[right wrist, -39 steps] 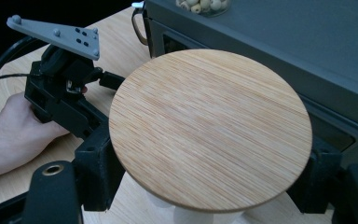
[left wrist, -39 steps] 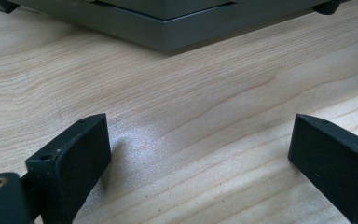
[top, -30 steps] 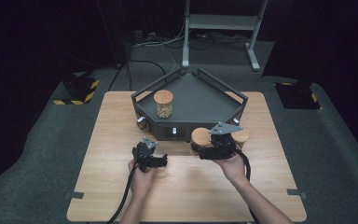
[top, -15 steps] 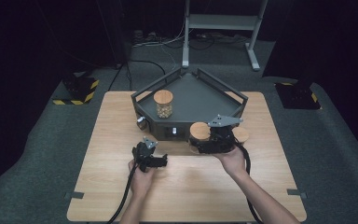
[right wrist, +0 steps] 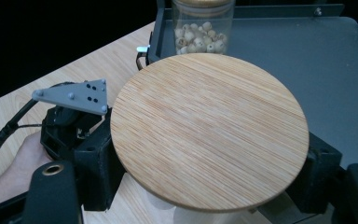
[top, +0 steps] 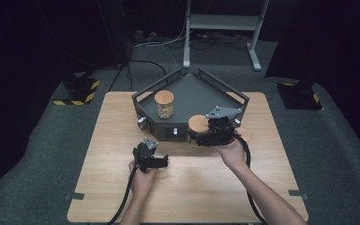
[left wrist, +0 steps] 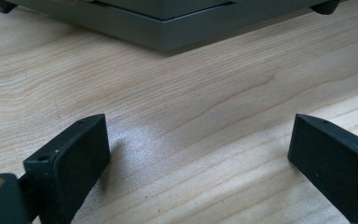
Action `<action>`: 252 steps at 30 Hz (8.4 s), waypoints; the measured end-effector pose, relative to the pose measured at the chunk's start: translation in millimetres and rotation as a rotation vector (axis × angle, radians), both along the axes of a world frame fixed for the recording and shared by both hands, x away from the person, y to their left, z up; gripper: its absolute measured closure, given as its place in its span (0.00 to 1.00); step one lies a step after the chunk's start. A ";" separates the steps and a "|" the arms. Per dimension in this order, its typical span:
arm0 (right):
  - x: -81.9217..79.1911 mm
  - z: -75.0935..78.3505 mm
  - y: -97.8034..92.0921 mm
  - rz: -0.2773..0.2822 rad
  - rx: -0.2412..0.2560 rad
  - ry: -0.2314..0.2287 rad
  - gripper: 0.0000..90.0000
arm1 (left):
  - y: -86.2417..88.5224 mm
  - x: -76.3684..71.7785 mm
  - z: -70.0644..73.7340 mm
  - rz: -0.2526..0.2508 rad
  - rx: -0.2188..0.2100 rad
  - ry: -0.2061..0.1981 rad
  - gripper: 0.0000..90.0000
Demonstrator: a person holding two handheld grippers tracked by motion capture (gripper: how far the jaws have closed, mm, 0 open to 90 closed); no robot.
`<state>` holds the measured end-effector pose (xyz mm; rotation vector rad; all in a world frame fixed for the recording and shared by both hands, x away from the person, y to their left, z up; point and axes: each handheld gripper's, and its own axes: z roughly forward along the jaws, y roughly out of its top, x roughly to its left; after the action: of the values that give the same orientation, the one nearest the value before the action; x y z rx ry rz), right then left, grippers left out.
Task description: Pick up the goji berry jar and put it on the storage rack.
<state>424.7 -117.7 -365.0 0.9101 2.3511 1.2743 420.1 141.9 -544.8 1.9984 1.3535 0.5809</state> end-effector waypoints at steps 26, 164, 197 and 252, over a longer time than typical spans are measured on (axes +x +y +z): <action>26.9 17.4 11.1 -0.046 0.003 0.013 0.29 | 0.0 0.0 0.1 0.000 0.000 0.001 0.06; 102.9 -15.6 54.6 -0.266 -0.099 0.012 0.26 | 0.1 0.0 0.1 -0.001 0.002 -0.001 0.06; 92.8 -4.1 44.0 -0.238 -0.044 0.053 0.05 | 0.0 0.0 0.1 -0.001 0.001 0.000 0.06; 51.2 16.9 28.2 -0.133 -0.044 0.005 0.09 | -0.1 0.0 0.0 0.000 0.001 -0.001 0.06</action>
<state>475.9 -89.4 -348.1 1.0374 2.2708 1.1651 420.1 141.8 -544.8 1.9988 1.3527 0.5824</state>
